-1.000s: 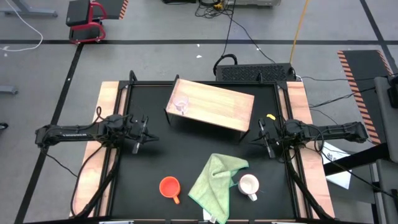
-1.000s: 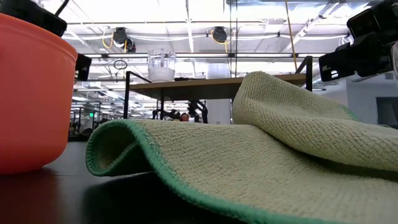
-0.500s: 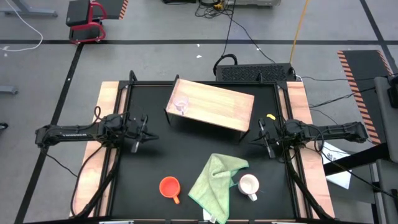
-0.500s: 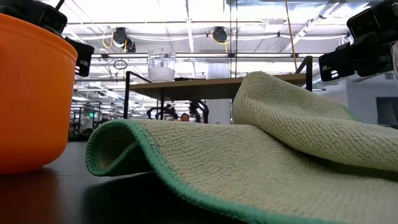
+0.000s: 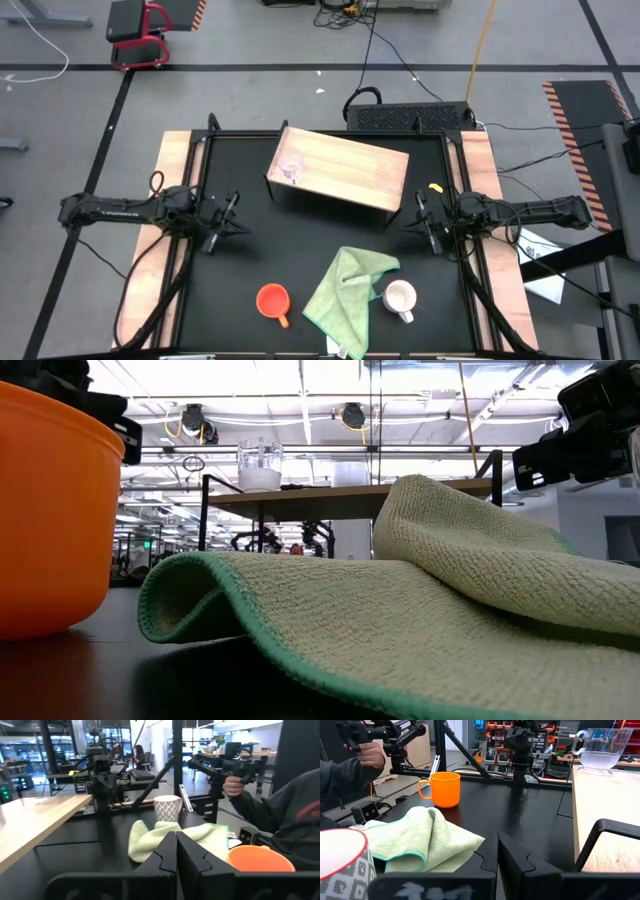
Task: Stack small to large cups/mugs on shelf
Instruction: Put the orange mug on the shelf
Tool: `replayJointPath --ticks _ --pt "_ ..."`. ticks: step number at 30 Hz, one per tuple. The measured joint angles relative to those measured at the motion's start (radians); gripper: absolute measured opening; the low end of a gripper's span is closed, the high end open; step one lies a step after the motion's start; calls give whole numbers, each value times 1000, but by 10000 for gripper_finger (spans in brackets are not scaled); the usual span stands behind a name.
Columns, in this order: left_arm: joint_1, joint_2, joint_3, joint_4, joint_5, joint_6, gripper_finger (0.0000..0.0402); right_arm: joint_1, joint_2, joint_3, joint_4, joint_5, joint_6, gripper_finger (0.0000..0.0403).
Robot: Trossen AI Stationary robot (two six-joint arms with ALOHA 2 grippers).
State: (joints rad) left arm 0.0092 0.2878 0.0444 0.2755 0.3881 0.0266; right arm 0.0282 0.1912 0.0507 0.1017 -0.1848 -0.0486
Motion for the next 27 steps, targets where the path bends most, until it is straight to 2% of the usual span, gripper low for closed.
replayJointPath --ticks 5,11,21,27 --pt "-49 15 0 3 -70 1 5 0 0 0 0 0 0 0" --pt "-111 104 0 60 -75 -3 8 0 0 0 0 0 0 0" --pt "-226 300 0 248 -75 34 6 0 0 0 8 0 2 0" --pt "-255 375 0 259 -98 28 4 0 0 0 8 0 3 0"
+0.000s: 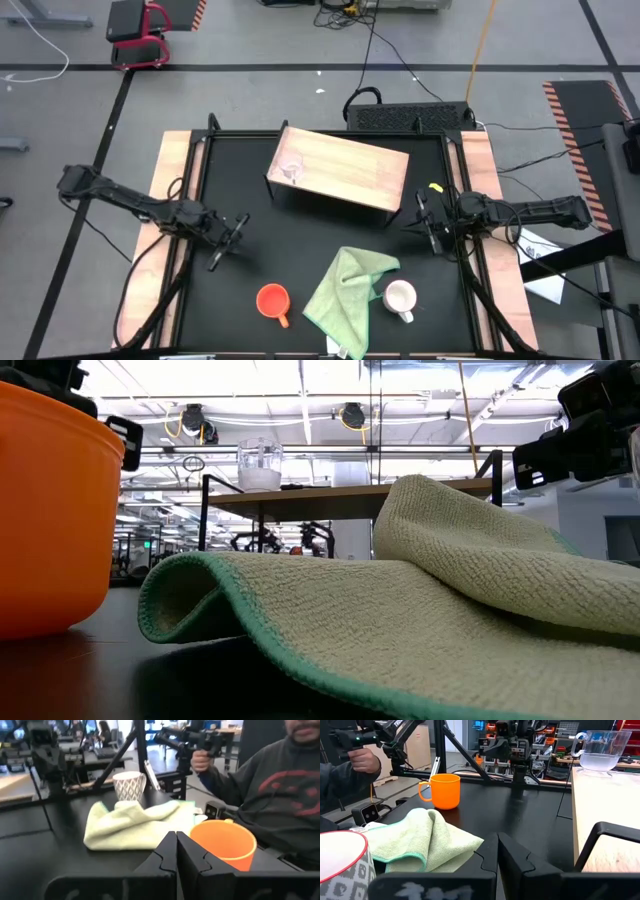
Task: Stack small to large cups/mugs on shelf
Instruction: Put the orange mug on the shelf
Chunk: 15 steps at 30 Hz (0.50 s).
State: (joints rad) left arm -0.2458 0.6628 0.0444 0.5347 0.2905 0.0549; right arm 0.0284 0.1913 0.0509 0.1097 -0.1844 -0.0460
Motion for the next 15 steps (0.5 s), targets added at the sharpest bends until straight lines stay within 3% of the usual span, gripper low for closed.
replayJointPath --ticks 15 --pt "-77 133 0 155 -32 -11 2 0 0 0 -1 0 -2 0"
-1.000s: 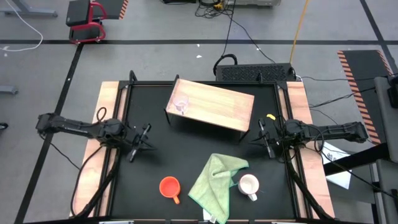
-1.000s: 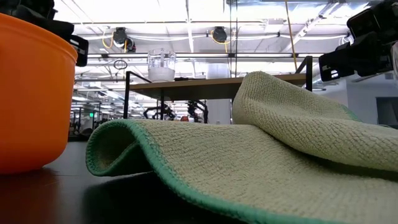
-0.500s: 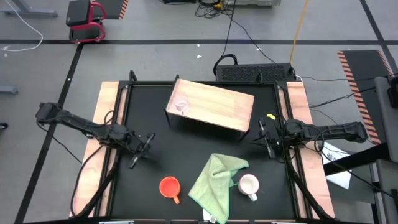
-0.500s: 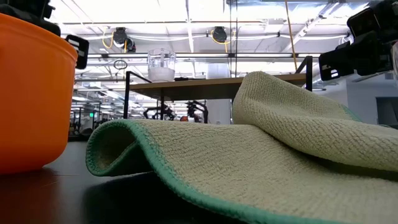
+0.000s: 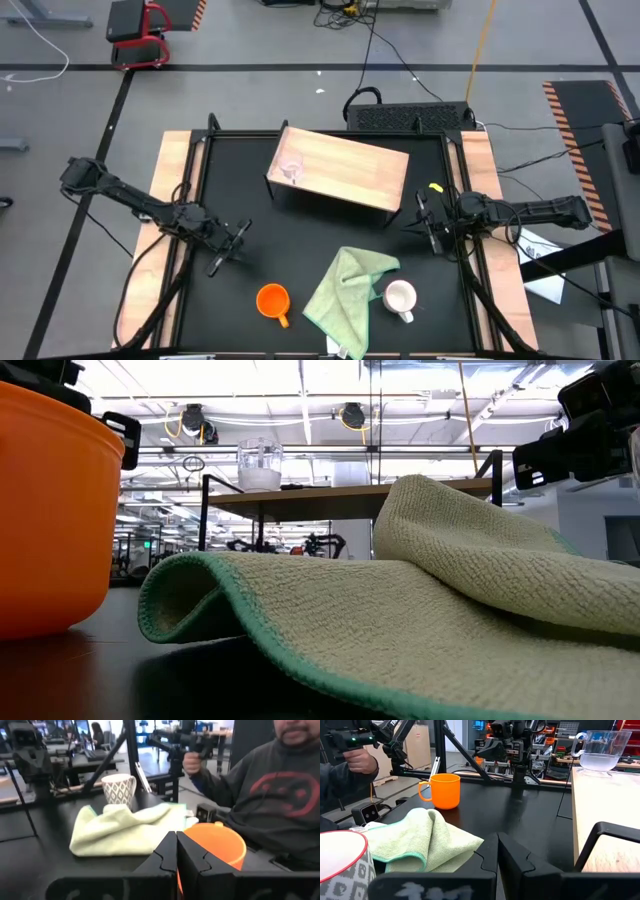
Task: Stack small to large cups/mugs on shelf
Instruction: Put the orange mug on the shelf
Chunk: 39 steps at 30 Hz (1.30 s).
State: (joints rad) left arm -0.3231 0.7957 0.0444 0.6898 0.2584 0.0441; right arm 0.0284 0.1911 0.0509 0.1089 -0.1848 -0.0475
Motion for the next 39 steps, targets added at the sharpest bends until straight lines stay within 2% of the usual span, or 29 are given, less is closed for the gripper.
replayJointPath --ticks 4,7,26,31,39 --pt "-17 28 11 106 2 -5 3 0 0 0 0 0 -1 0" --pt "-30 54 49 125 2 -2 2 0 0 0 0 0 -2 0" --pt "-72 352 290 60 8 29 2 0 0 0 0 0 -1 0" --pt "-77 376 329 10 46 28 3 0 0 0 0 0 -1 0" --pt "-129 377 419 -105 51 37 2 0 0 0 0 0 -1 0"
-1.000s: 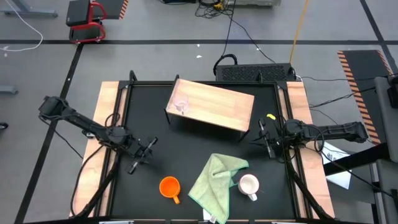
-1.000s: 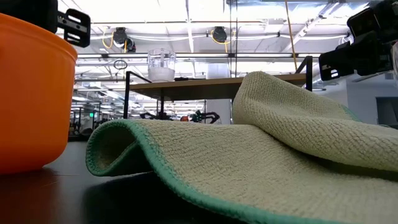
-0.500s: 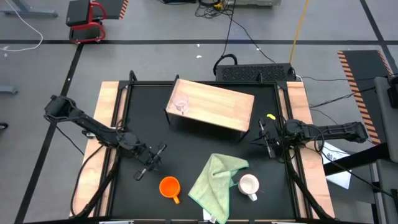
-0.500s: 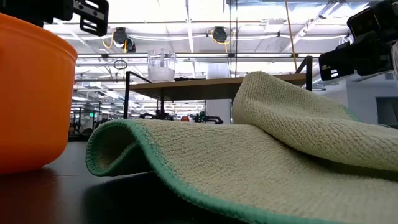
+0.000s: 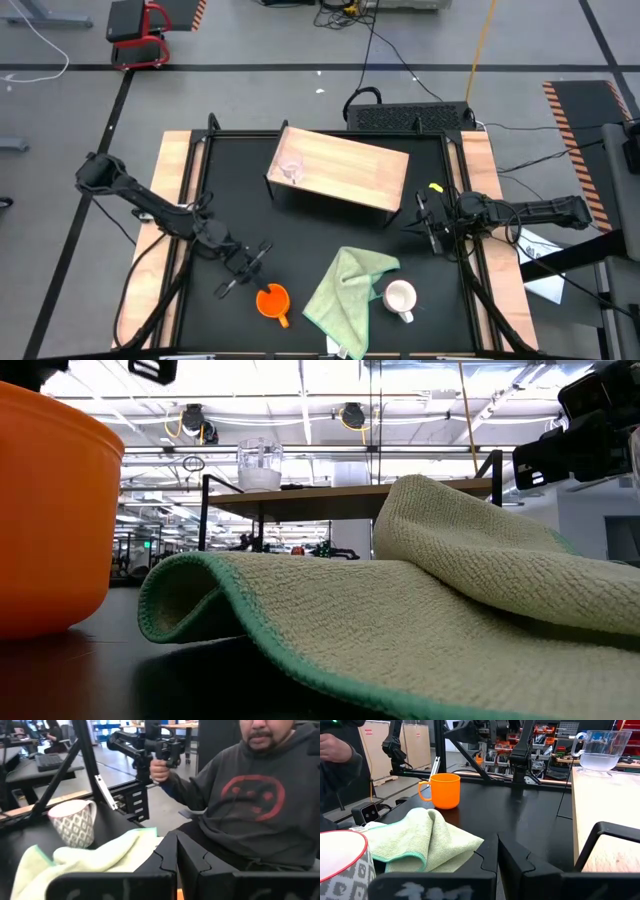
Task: Stack small to large cups/mugs on shelf
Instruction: Put the orange mug on the shelf
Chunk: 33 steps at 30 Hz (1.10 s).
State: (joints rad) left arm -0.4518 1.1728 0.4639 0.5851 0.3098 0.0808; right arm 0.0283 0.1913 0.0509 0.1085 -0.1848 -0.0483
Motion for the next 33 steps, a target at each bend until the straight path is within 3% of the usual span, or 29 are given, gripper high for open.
replayJointPath --ticks 8,20,33 --pt "-15 0 78 -227 -54 14 2 0 0 0 0 0 -6 0" --pt "-15 0 90 -303 -99 -8 1 0 0 0 0 0 -5 0" --pt "-15 2 214 -570 -180 -75 1 0 0 0 0 0 -8 0"
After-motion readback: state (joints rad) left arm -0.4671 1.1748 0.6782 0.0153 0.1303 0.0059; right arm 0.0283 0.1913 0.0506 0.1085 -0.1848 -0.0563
